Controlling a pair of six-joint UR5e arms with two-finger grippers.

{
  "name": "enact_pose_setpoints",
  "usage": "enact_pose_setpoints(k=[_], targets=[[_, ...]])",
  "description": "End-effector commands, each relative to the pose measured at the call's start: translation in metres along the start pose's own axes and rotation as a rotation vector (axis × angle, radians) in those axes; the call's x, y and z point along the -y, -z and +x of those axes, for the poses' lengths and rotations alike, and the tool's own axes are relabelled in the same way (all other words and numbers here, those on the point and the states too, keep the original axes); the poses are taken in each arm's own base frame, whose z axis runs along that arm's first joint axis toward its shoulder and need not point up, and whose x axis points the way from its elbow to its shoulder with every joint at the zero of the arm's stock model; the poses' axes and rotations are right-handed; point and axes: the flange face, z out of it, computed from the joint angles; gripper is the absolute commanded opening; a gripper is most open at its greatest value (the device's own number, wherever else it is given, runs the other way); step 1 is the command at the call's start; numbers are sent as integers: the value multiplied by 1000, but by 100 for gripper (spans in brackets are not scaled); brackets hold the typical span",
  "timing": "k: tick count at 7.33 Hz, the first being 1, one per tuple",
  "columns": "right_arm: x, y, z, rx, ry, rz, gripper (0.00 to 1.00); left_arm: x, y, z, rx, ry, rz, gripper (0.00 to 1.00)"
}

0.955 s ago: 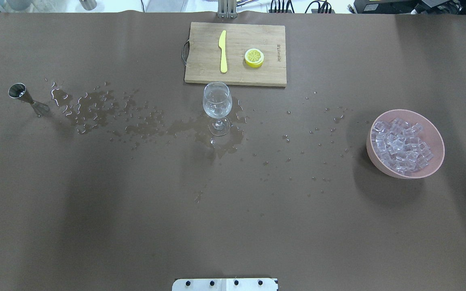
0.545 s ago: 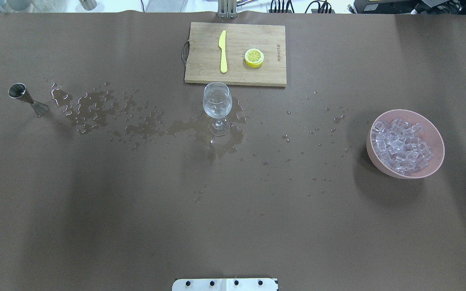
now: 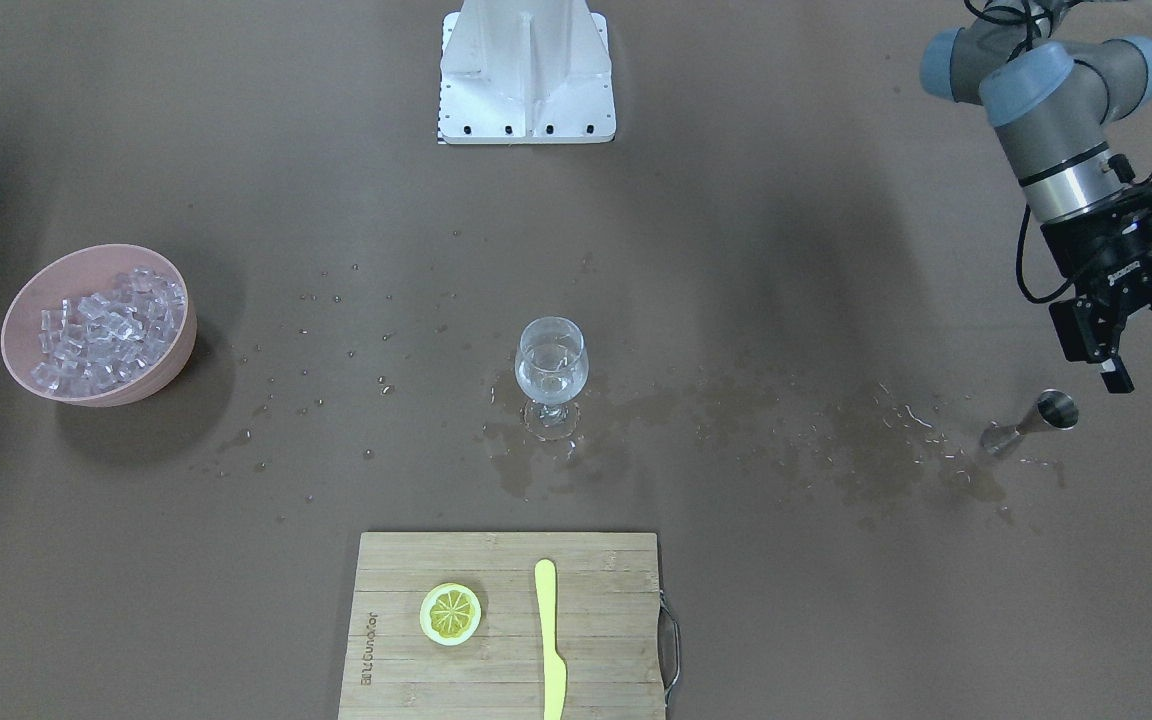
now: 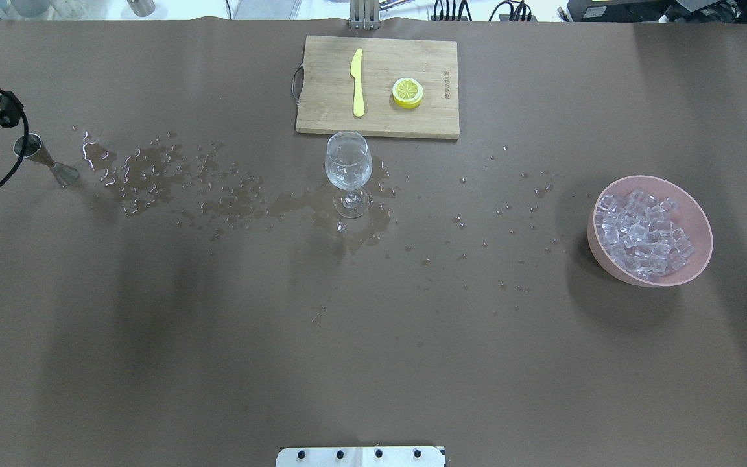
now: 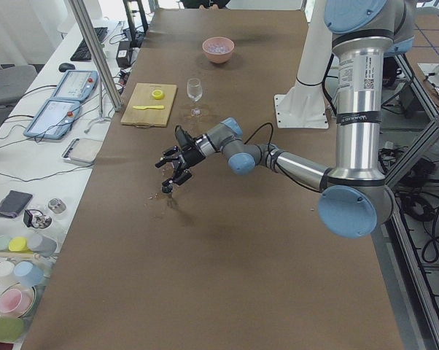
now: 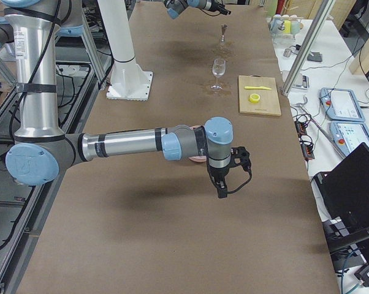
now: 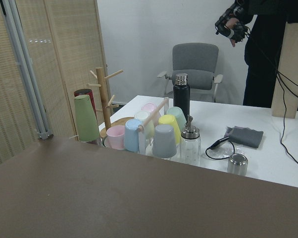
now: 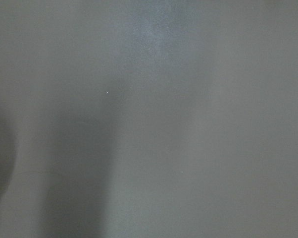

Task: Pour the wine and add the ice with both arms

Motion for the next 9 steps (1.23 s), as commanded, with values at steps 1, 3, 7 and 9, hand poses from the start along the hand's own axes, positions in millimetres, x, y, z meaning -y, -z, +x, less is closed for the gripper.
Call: enact_pose_setpoints(k=[1,3,7,9], targets=[[1,1,-1,0,0,1,100,-44,-35,33,34,30,64,98],[1,0,0,0,-1,0,100,-62,-47,37,50,21,69,98],[1,0,0,-1,-1,0,100,-83,-39,14,48,-18,62,98],[1,0,0,0,-1,0,100,-94,-33,10,34,-19,64,98]])
